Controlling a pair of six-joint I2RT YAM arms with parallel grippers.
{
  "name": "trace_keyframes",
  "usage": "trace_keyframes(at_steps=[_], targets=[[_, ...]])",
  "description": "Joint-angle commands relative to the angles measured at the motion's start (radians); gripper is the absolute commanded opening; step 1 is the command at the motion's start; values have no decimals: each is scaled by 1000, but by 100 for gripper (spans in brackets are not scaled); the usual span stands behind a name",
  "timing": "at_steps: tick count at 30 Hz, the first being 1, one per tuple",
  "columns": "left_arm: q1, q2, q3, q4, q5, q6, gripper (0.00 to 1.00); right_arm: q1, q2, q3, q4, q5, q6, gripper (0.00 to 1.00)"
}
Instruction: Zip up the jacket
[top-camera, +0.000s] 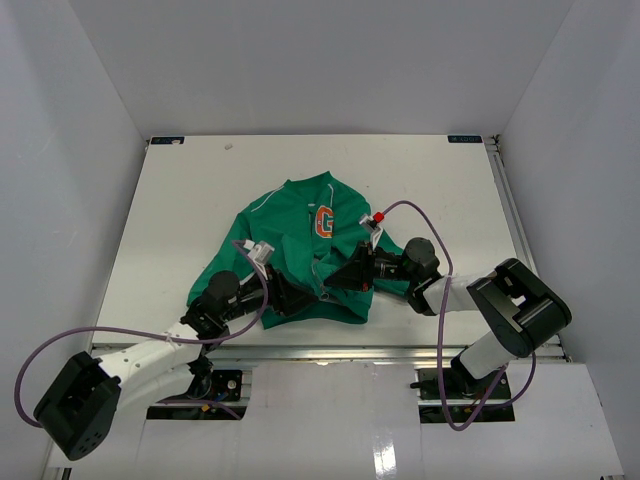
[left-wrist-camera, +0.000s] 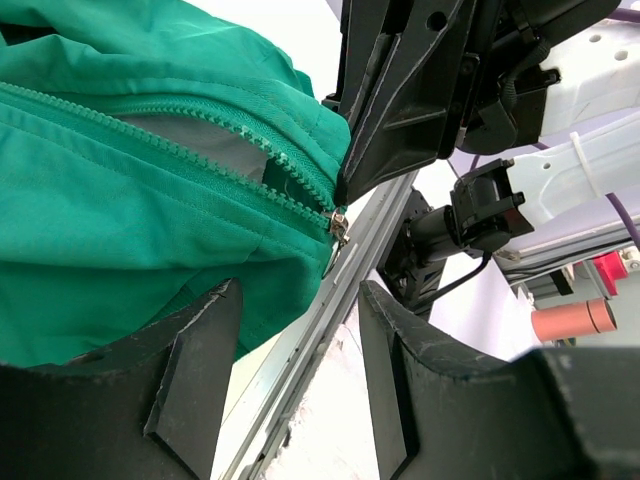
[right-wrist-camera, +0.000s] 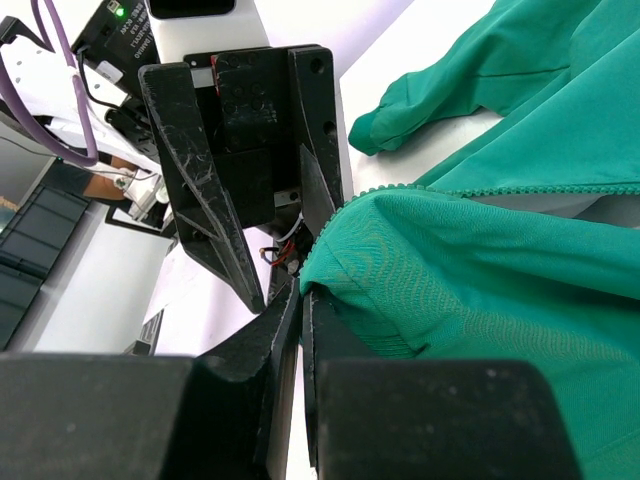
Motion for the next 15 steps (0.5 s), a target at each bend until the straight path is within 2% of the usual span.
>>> trace_keyframes(at_steps=[1,8,15], targets=[[-4,25,-13,147,37,-24,61,-2,-18,1,189,8,10,8],[-4,59,-14,207,45,-17,60,-2,-26,-2,195,5,17,8],[-4,104,19,155,52,-3,57,-2,-33,-2,193,3,20,8]])
